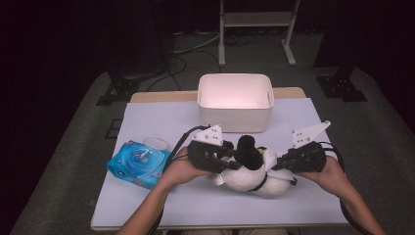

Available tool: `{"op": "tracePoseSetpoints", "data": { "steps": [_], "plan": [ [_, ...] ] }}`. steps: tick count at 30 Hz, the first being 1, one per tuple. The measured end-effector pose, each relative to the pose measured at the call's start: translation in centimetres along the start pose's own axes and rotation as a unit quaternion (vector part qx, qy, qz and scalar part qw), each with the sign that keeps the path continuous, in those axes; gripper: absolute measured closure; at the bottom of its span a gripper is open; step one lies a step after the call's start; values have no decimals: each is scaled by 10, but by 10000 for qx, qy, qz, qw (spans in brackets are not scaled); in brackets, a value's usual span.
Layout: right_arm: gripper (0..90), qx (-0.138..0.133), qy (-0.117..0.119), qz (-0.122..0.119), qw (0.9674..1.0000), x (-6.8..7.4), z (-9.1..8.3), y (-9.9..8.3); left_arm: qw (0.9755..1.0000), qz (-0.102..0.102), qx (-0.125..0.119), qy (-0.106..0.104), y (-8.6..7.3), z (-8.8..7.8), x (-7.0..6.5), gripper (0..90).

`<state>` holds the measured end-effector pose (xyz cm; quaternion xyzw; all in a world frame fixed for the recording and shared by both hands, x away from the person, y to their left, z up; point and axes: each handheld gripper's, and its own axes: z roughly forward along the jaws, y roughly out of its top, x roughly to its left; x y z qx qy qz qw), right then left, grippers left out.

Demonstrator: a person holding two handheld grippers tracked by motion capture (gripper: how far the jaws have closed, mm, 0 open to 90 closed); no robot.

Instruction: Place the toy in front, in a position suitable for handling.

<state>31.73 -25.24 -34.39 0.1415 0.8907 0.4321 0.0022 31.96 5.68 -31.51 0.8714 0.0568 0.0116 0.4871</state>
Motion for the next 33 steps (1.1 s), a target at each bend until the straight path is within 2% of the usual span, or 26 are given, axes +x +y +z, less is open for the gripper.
{"op": "tracePoseSetpoints", "data": {
  "steps": [3, 7, 11, 15, 23, 28, 33],
  "plan": [
    [860, -69, 82, -8, 9999, -1, 0, 4, 10000, -41, 9, 42, 5, -9, -1, 625],
    [860, -32, 173, 7, 9998, -2, 7, 6, 9997, 3, 201, 140, 6, -13, -3, 629],
    [862, -69, 196, 22, 9998, -2, 8, 6, 9997, -130, 139, 147, 3, -15, -2, 630],
    [862, -68, 162, -24, 9998, 0, 2, 8, 9997, -121, 161, 154, 4, -14, -2, 630],
    [863, -184, 209, 76, 9996, 0, -4, 1, 9996, -169, 160, 161, 5, -15, -1, 635],
    [863, -286, 212, -47, 9994, 5, -11, 11, 9997, -114, 139, 139, 10, -13, -2, 641],
    [863, -268, 169, -405, 9987, 14, -16, 36, 9999, -13, 101, 56, 19, -13, -3, 698]
  ]
}}
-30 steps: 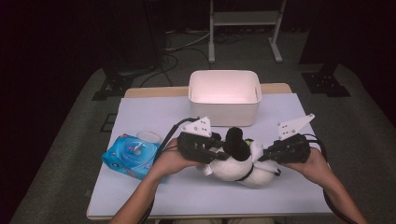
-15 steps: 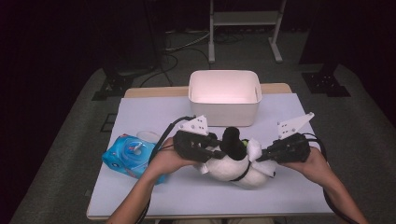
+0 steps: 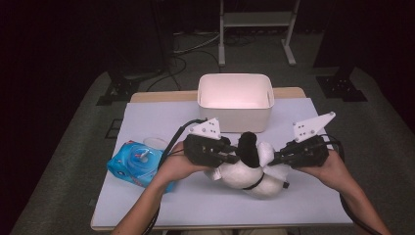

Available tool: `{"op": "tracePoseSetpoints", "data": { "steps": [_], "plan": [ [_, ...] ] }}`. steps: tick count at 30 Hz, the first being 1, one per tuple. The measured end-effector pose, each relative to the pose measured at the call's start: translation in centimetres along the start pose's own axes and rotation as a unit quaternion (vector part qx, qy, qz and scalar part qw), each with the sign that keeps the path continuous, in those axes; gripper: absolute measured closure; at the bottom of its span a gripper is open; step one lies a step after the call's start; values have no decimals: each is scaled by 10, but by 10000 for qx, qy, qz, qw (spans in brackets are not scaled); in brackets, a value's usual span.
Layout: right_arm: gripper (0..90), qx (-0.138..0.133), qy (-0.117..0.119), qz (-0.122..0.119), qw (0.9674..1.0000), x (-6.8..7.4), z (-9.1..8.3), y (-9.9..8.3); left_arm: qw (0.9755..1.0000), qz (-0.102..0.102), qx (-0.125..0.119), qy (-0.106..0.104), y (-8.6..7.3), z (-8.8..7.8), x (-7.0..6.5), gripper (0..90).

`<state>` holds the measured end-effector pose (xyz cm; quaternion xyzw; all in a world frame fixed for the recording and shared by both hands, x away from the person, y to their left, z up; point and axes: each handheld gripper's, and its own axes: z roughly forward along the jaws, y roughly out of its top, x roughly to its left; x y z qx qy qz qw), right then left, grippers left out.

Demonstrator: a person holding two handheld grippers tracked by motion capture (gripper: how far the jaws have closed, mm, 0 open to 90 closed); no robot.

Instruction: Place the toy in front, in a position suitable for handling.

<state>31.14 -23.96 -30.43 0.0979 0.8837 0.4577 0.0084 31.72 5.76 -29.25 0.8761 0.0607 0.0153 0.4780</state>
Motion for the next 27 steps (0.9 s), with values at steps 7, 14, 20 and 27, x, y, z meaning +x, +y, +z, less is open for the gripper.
{"op": "tracePoseSetpoints", "data": {
  "steps": [7, 14, 20, 27],
  "plan": [
    [867, 628, -185, 57, 9978, -8, 16, -3, 9999, -98, 31, 20, -6, 8, 5, 633],
    [871, 846, -194, 179, 9961, -8, 24, -27, 10000, 53, 17, 69, -6, 10, 4, 586],
    [871, 782, -167, 307, 9963, -9, 23, -38, 10000, 93, -17, 10, -3, 12, 2, 520],
    [872, 717, -163, 331, 9967, -10, 22, -45, 9999, 108, 1, -51, -3, 11, 1, 458]
  ]
}}
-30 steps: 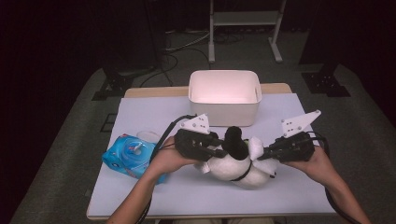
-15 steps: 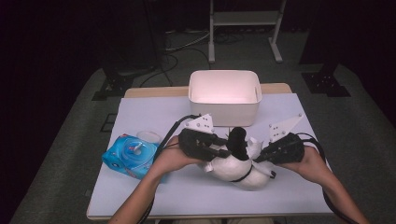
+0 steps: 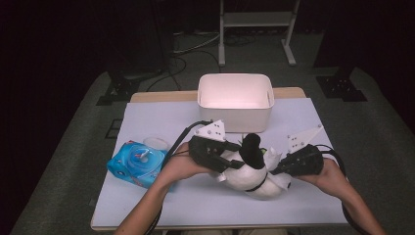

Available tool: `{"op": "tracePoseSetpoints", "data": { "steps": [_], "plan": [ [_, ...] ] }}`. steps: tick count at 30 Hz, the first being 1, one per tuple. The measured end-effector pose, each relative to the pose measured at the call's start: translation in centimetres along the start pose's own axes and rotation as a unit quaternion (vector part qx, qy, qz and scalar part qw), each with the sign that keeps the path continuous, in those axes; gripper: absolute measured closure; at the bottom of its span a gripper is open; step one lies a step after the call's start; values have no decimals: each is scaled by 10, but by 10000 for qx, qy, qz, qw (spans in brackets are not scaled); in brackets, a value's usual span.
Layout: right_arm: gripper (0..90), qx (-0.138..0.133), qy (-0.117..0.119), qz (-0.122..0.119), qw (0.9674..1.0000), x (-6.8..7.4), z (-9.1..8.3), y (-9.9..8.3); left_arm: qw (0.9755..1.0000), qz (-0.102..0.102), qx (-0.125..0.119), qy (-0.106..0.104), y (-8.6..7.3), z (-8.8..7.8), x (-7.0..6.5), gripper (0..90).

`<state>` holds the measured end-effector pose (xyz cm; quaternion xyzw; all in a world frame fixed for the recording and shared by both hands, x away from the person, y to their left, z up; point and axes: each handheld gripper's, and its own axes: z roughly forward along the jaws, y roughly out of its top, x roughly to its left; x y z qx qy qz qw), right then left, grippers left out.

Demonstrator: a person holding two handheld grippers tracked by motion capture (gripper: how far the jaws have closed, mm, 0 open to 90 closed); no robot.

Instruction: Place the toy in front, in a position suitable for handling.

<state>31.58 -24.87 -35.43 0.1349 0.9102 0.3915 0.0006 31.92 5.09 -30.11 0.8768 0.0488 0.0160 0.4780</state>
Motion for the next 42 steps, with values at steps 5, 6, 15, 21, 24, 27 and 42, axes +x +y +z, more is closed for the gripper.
{"op": "tracePoseSetpoints", "data": {
  "steps": [5, 6, 15, 21, 24, 27, 42],
  "plan": [
    [872, -19, -24, 50, 10000, -1, -2, -5, 10000, 19, -40, 20, -1, -4, 0, 422],
    [872, -27, -35, 59, 10000, -1, -3, -6, 10000, 20, -13, 24, -1, -5, 0, 410],
    [872, -119, -96, 202, 9997, -3, -11, -19, 10000, -73, -12, -3, -9, -3, 1, 371],
    [872, -176, -76, 253, 9995, -4, -11, -22, 10000, -51, -52, -17, -11, -4, 0, 352],
    [871, -205, -74, 260, 9994, -4, -12, -23, 10000, -76, -20, -25, -10, -1, 0, 445],
    [871, -296, -69, 264, 9992, -5, -17, -22, 9999, -45, -97, 5, -7, 3, -1, 485],
    [871, -531, -306, -146, 9980, 8, -69, 17, 9999, 79, -60, -21, 14, 18, -1, 449]
  ]
}}
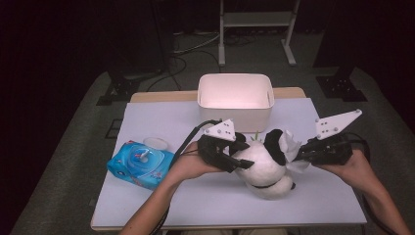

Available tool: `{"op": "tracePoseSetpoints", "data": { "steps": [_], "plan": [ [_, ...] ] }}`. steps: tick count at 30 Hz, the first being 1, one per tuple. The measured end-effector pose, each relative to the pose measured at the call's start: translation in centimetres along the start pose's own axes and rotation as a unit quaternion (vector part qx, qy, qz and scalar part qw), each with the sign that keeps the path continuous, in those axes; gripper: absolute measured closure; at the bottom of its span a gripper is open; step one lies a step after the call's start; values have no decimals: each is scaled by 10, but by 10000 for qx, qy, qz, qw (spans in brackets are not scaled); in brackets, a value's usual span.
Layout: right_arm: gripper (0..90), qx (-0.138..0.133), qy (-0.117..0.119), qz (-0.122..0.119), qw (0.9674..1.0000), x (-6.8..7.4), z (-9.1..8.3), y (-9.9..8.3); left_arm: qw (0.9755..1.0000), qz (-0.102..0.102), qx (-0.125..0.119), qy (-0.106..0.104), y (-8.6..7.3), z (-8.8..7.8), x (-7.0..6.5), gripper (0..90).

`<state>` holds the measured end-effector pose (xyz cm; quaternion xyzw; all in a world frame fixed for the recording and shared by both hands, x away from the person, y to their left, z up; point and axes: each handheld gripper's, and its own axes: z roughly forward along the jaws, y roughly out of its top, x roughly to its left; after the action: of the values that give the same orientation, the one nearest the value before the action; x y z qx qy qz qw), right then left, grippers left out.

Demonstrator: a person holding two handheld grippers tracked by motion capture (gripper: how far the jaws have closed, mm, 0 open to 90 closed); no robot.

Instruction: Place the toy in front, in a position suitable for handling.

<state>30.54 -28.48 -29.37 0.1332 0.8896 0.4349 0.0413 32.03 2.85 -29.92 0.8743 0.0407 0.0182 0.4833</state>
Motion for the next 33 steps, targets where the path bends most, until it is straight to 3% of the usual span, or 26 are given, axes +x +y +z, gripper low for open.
{"op": "tracePoseSetpoints", "data": {
  "steps": [11, 18, 20, 23, 28, 33],
  "plan": [
    [870, -9, -24, -297, 9996, 3, -8, 28, 10000, -52, -17, -15, 4, 6, 3, 440],
    [869, 361, -8, -608, 9975, 9, 8, 52, 10000, 18, -12, 0, 10, 11, 2, 439],
    [870, 543, -86, -604, 9967, 8, 13, 52, 10000, 29, 11, 11, 10, 12, 2, 435],
    [871, 599, -10, -527, 9968, 3, 16, 47, 10000, 28, -43, 7, 9, 11, 2, 414],
    [872, 586, 8, -489, 9971, 1, 15, 40, 9998, 69, -206, 36, 4, 4, 1, 363],
    [871, 556, 12, -432, 9975, 0, 7, 32, 9998, -5, -184, 27, -5, 1, 5, 345]
  ]
}}
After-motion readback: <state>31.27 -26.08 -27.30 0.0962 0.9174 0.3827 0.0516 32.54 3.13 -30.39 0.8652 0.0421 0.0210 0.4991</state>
